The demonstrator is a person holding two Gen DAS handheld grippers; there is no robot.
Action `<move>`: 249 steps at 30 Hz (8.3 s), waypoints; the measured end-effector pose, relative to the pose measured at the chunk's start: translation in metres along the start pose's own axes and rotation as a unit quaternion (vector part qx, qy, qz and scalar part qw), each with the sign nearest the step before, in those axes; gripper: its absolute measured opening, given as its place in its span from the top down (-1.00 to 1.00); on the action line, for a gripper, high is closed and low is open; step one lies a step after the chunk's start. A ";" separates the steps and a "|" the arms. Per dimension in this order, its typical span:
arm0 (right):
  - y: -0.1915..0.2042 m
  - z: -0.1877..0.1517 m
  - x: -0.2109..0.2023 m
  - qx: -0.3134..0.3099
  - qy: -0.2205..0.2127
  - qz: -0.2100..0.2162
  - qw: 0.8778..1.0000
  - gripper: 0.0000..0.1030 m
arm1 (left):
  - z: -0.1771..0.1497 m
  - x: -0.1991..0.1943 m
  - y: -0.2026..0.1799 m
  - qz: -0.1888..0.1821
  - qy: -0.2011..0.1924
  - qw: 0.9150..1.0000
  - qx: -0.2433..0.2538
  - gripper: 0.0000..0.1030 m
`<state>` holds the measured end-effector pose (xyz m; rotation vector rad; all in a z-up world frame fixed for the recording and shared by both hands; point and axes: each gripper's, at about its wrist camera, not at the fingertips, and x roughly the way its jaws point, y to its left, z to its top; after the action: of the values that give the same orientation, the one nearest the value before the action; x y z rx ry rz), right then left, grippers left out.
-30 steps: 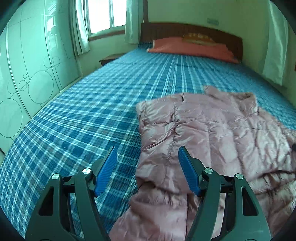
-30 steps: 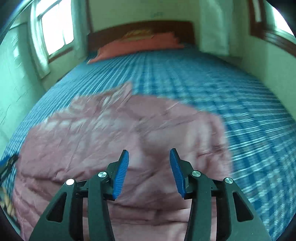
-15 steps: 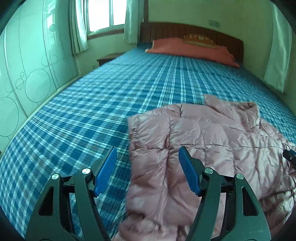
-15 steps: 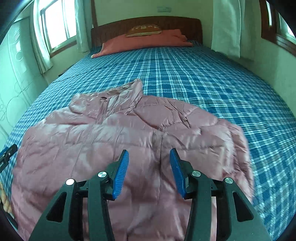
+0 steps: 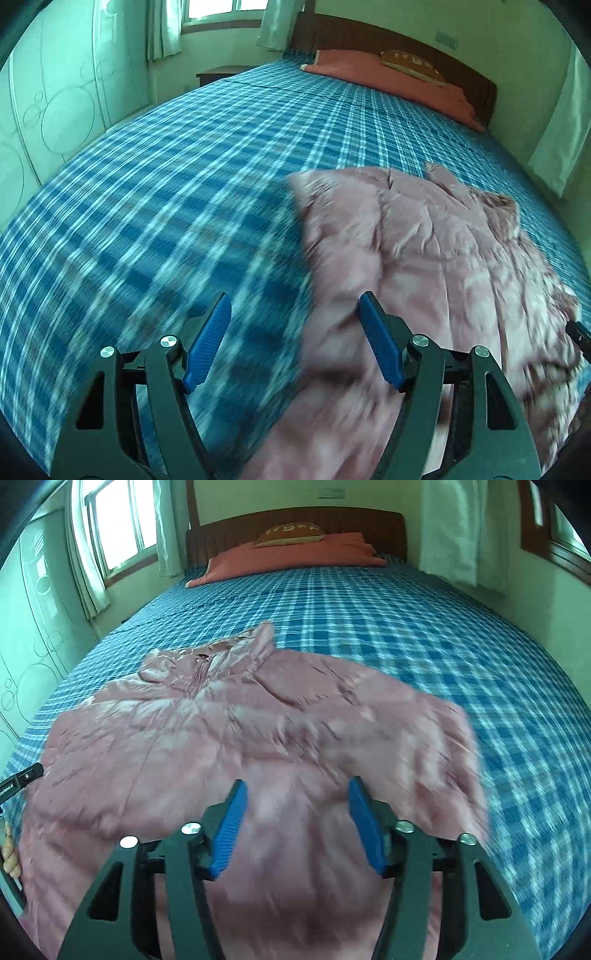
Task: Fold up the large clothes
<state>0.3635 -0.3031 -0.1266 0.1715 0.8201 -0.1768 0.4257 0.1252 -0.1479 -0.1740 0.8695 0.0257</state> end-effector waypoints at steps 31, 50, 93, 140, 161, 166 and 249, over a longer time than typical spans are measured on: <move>-0.114 -0.297 -0.208 0.323 0.016 0.163 0.932 -0.19 | -0.277 -0.218 0.144 -0.165 0.047 0.930 -0.325 -0.46; -0.081 -0.294 -0.198 0.318 0.004 0.209 0.925 -0.22 | -0.286 -0.221 0.135 -0.201 0.040 0.898 -0.390 -0.46; -0.071 -0.281 -0.230 0.301 -0.039 0.239 0.922 0.79 | -0.252 -0.219 0.099 -0.271 0.010 0.913 -0.306 0.86; -0.071 0.012 -0.044 0.287 -0.046 0.238 0.927 0.79 | 0.030 -0.059 -0.001 -0.190 -0.028 0.962 -0.194 0.89; -0.065 0.038 -0.007 0.256 -0.055 0.195 0.945 -0.27 | 0.072 -0.016 -0.008 -0.174 -0.046 0.968 -0.174 -0.48; 0.001 0.043 -0.003 0.135 -0.024 0.130 0.982 -0.25 | 0.053 -0.021 -0.044 -0.113 -0.032 0.991 -0.071 -0.46; -0.083 -0.134 -0.060 0.419 -0.030 0.158 0.893 -0.23 | -0.126 -0.053 0.038 -0.148 -0.012 0.920 -0.364 0.17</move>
<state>0.2097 -0.3487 -0.1791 1.1056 0.5978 -0.2180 0.2927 0.1451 -0.1930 -1.0019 0.7684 0.0691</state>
